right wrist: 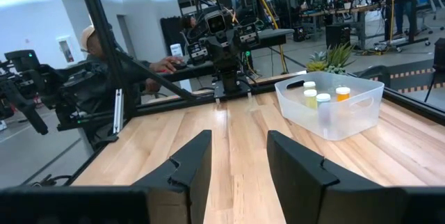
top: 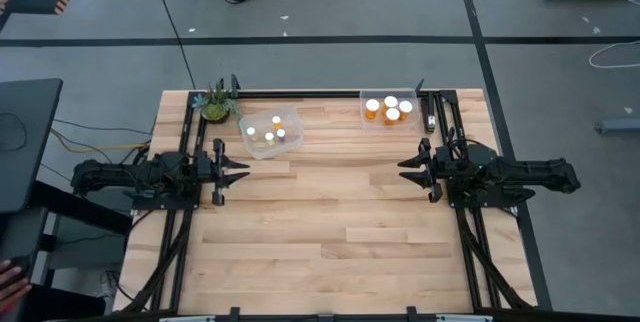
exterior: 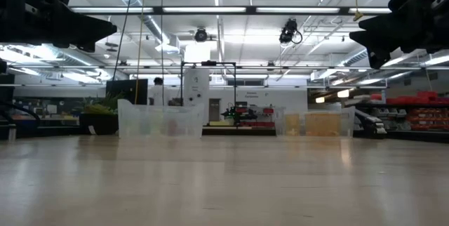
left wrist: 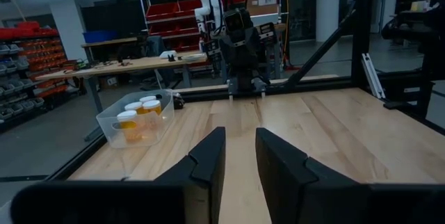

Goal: Pick and place medicine bottles into bin by pill shape (circle, oval)
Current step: Return to Home Position

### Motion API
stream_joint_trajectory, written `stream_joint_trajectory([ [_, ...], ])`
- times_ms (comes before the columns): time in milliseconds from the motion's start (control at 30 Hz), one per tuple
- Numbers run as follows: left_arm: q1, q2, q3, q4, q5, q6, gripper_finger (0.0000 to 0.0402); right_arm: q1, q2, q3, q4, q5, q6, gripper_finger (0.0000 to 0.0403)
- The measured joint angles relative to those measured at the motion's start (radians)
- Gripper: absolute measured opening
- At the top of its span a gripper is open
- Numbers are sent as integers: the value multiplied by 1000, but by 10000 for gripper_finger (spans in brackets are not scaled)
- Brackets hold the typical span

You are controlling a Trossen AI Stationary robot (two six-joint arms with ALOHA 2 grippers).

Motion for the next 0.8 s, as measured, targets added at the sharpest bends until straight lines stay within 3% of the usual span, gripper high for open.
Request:
stream_joint_trajectory([
  [800,0,0,0,0,0,0,85,0,0,0,0,0,0,147],
])
